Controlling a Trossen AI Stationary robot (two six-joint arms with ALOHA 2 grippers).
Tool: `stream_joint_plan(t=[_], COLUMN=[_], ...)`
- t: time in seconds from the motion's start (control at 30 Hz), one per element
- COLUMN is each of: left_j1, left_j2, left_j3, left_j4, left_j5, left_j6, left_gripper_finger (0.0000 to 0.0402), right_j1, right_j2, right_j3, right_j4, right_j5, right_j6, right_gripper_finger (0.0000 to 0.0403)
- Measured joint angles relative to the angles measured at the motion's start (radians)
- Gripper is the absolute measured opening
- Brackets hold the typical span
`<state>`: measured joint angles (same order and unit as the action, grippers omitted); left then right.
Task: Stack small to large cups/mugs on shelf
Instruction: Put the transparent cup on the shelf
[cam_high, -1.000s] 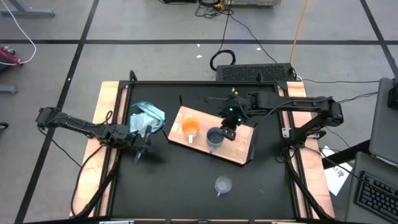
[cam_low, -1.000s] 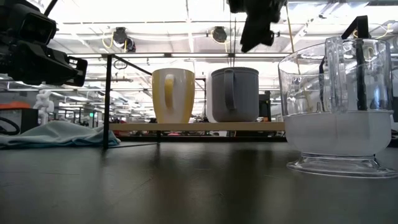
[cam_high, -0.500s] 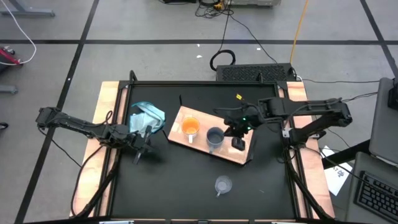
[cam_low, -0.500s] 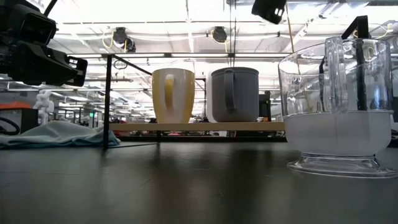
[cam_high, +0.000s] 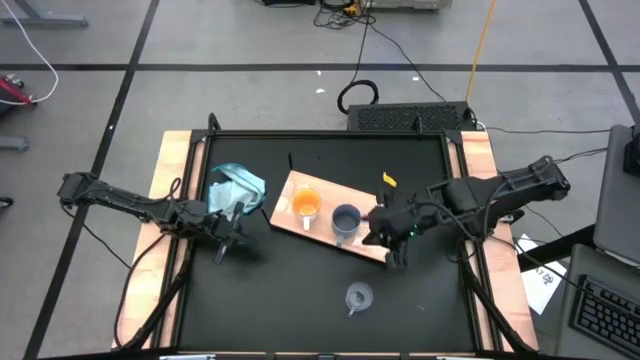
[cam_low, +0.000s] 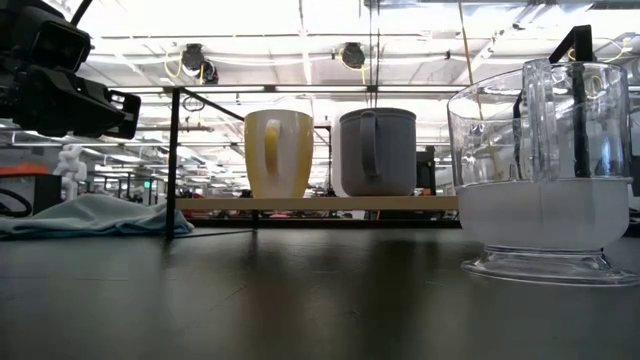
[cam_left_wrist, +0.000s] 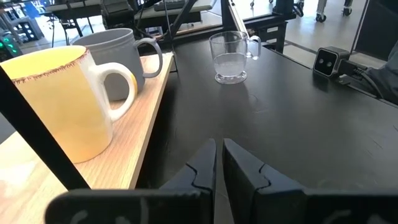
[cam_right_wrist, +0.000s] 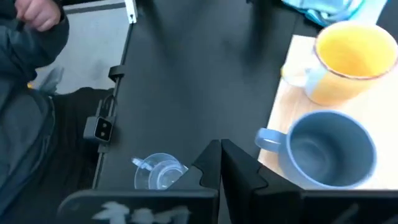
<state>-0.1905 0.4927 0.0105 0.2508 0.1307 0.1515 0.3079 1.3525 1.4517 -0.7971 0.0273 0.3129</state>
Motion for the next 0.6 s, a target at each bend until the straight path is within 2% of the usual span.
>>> stream_joint_plan(t=[0.33, 0.4, 0.6], left_j1=[0.000, 0.000, 0.000], left_j2=[0.000, 0.000, 0.000], left_j3=[0.000, 0.000, 0.000], left_j4=[0.002, 0.006, 0.027], left_j5=[0.000, 0.000, 0.000], left_j6=[-0.007, -0.008, -0.024], left_gripper_finger=[0.0031, 0.0031, 0.0031], right_j1=[0.196, 0.207, 0.175], right_j2=[0.000, -0.009, -0.094], right_j3=[-0.010, -0.033, -0.144], right_j4=[0.028, 0.047, 0.090], right_j5=[0.219, 0.264, 0.261], right_j6=[-0.014, -0.018, -0.040], right_gripper_finger=[0.0000, 0.0000, 0.0000])
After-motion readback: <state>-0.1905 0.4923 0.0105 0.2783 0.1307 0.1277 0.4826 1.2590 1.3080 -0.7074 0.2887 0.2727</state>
